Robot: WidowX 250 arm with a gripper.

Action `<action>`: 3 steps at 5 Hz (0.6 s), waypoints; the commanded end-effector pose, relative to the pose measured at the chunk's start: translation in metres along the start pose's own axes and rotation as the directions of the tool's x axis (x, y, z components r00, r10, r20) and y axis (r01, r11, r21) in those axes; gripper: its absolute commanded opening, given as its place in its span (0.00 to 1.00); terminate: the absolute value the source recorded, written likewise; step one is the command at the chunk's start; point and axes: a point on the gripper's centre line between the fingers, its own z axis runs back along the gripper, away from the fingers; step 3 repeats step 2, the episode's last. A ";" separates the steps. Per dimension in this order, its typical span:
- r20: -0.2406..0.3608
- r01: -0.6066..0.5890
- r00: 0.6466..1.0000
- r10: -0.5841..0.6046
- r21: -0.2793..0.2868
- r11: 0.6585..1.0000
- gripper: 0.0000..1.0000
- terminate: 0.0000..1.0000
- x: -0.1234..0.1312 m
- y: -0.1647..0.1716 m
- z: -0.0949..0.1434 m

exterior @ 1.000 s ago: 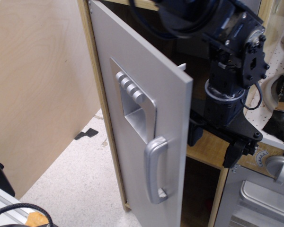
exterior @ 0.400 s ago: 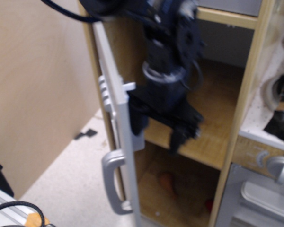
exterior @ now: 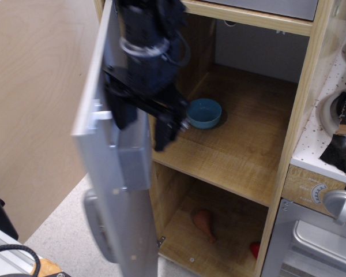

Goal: Open fridge

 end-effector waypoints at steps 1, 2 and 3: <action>0.070 -0.039 0.997 0.036 0.030 0.999 1.00 0.00 -0.006 0.034 0.014; 0.070 -0.039 0.997 0.036 0.030 0.999 1.00 1.00 -0.006 0.034 0.014; 0.070 -0.039 0.997 0.036 0.030 0.999 1.00 1.00 -0.006 0.034 0.014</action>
